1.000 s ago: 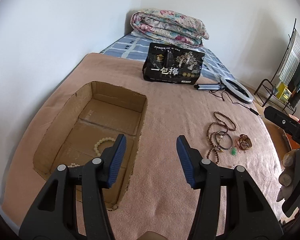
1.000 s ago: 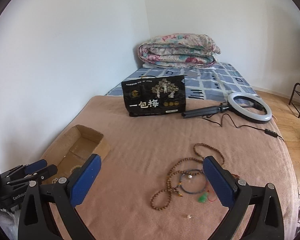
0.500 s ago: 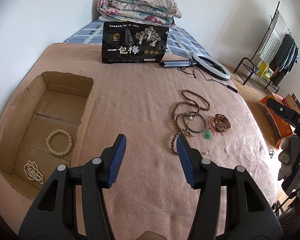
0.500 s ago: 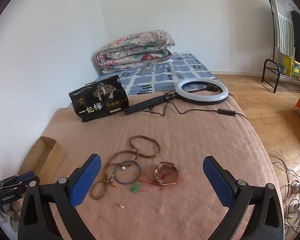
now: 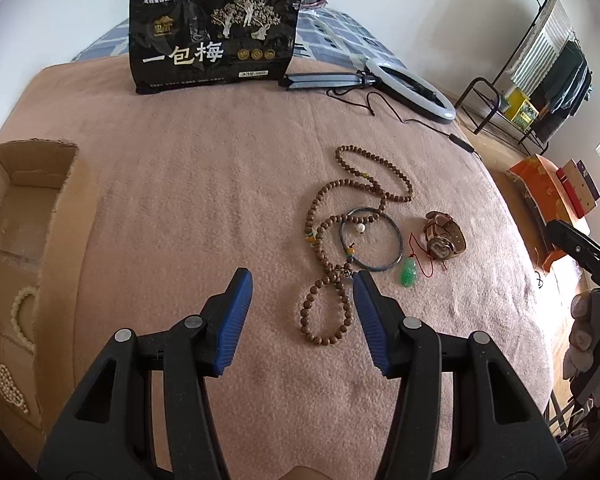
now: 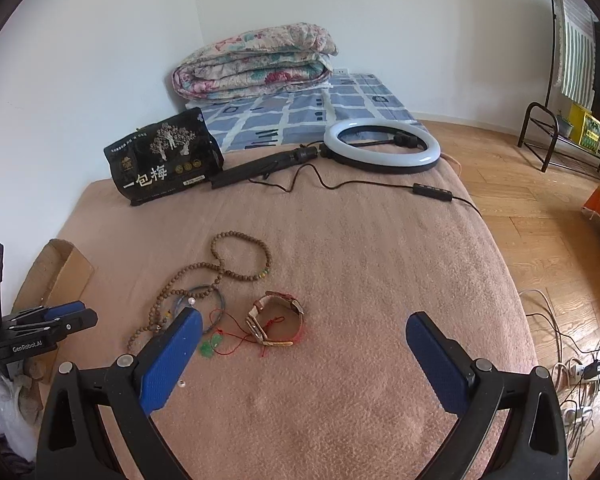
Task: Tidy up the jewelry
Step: 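Move both tools back toward the remaining jewelry, then grasp the brown bead necklace with the left tool while the right tool grasps the red-strap watch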
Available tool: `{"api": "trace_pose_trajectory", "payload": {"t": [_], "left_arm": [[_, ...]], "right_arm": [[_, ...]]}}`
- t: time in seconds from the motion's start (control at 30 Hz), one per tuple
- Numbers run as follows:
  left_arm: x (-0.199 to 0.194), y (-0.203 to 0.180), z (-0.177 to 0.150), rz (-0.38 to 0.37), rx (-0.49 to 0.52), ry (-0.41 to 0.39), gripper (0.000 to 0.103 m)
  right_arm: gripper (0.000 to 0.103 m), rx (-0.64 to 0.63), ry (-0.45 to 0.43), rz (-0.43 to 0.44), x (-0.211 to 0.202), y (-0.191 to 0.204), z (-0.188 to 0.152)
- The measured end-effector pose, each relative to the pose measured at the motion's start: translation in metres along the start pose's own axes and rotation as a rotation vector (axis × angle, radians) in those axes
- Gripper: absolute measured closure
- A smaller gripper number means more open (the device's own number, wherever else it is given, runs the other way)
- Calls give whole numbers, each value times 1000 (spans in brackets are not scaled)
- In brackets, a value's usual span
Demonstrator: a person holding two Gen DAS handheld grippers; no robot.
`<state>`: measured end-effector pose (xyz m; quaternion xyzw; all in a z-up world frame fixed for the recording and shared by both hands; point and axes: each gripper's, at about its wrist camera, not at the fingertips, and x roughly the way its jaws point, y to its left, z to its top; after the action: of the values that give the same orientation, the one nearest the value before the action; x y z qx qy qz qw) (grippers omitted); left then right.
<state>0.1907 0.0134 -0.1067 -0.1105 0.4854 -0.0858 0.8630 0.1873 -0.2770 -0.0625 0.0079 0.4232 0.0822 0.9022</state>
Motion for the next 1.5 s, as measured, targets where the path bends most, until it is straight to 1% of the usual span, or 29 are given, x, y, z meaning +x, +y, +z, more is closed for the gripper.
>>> {"api": "trace_pose_trajectory", "payload": {"t": [0.07,0.17,0.3,0.37,0.4,0.5,0.57,0.6,0.7,0.77,0.83,0.93,1.17,1.2,1.27,1.37,1.43,1.5], "left_arm": [[11,-3,2,-8,4,16,49],[25,-6,7,-9,1,32,49],[43,-4,16,-31,-18,58,50],[49,-4,19,-32,-16,67,53],[52,-5,21,-30,-6,73,55],[59,-11,24,-7,49,75,57],[65,-13,25,-1,74,84,62],[67,-14,25,3,82,89,66],[75,-14,25,24,102,95,66],[81,-13,25,28,103,103,66],[85,-13,25,34,106,107,66],[89,-13,25,46,120,103,70],[99,-17,29,72,163,91,70],[100,-17,29,73,161,85,71],[102,-17,30,77,154,71,74],[104,-17,31,87,156,54,84],[105,-16,32,87,152,49,92],[106,-13,34,76,136,47,92]], "right_arm": [[1,1,37,1,14,-5,-1],[7,2,87,13,34,-10,-1],[8,13,120,20,53,-15,0],[15,16,137,28,59,-15,1],[20,16,142,34,61,-16,1],[21,16,147,40,66,-17,1],[22,12,154,45,69,-18,1],[25,11,158,49,71,-18,1],[29,11,171,58,77,-19,0],[30,9,176,61,80,-19,0],[32,4,183,62,84,-18,0],[36,-1,192,66,88,-17,0],[39,-9,216,60,103,-15,-1],[42,-10,222,59,106,-15,-1],[45,-10,235,55,112,-14,-1],[51,-8,256,60,121,-13,-2],[56,-11,271,50,126,-13,-4],[58,-8,273,47,128,-14,-5]]}}
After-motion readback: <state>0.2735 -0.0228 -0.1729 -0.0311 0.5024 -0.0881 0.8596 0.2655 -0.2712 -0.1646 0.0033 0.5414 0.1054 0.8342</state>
